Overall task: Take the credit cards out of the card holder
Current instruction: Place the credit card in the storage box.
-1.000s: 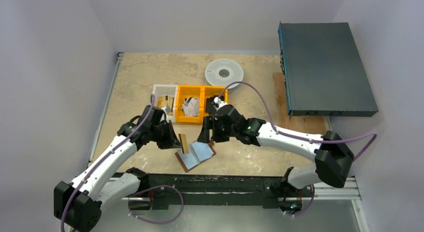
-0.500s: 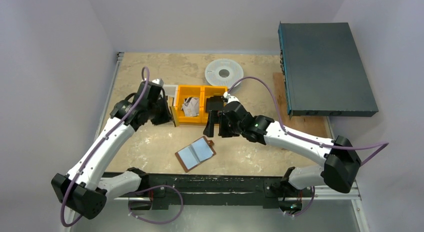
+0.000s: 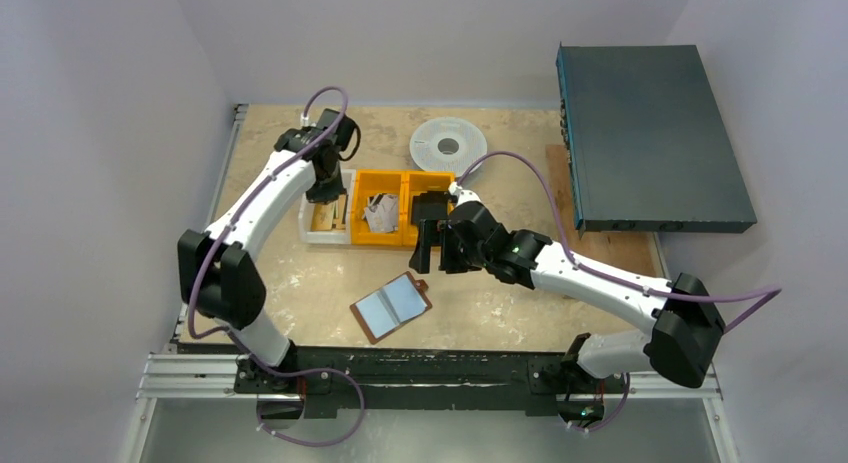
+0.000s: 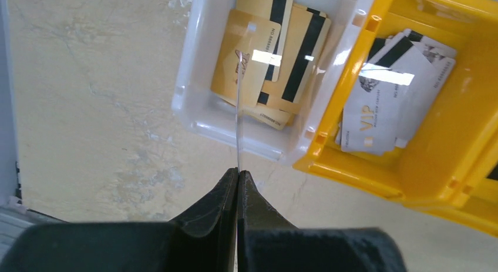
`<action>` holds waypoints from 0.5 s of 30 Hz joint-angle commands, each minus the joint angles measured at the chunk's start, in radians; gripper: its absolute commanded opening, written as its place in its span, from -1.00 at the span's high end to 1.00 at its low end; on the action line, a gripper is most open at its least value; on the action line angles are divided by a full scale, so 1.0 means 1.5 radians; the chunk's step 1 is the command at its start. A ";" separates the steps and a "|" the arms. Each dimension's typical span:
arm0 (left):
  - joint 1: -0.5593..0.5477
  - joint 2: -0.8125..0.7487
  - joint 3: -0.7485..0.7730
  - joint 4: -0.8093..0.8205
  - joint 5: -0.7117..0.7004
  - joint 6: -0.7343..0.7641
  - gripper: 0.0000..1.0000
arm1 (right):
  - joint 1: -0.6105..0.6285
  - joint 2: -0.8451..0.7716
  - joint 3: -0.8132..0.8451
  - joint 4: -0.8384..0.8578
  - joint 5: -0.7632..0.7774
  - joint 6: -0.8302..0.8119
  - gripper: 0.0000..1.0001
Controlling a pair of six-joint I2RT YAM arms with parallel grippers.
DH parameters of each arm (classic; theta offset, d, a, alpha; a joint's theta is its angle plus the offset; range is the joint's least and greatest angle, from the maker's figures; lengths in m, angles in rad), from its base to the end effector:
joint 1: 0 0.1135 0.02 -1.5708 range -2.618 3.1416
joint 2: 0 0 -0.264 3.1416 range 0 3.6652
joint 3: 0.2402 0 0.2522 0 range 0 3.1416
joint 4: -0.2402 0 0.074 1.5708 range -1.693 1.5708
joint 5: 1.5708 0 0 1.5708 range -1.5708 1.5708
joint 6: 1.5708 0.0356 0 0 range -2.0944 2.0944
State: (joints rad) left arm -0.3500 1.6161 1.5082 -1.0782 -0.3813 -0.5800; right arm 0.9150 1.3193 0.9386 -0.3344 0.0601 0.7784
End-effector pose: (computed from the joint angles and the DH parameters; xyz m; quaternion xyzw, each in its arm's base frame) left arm 0.3071 -0.0980 0.3113 -0.1466 0.9533 0.0821 0.2512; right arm 0.1765 0.2259 0.2621 -0.0496 0.9082 0.2926 0.2952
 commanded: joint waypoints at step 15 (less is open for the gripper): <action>0.028 0.178 0.121 -0.048 -0.057 0.053 0.77 | -0.008 -0.046 -0.011 -0.006 0.005 -0.007 -0.98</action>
State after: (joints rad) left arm -0.3222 1.8748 1.6329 -1.1355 -0.4561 -0.5282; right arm 0.9085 1.2736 0.9268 -0.3428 0.0586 0.7734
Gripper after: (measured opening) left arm 0.048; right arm 0.987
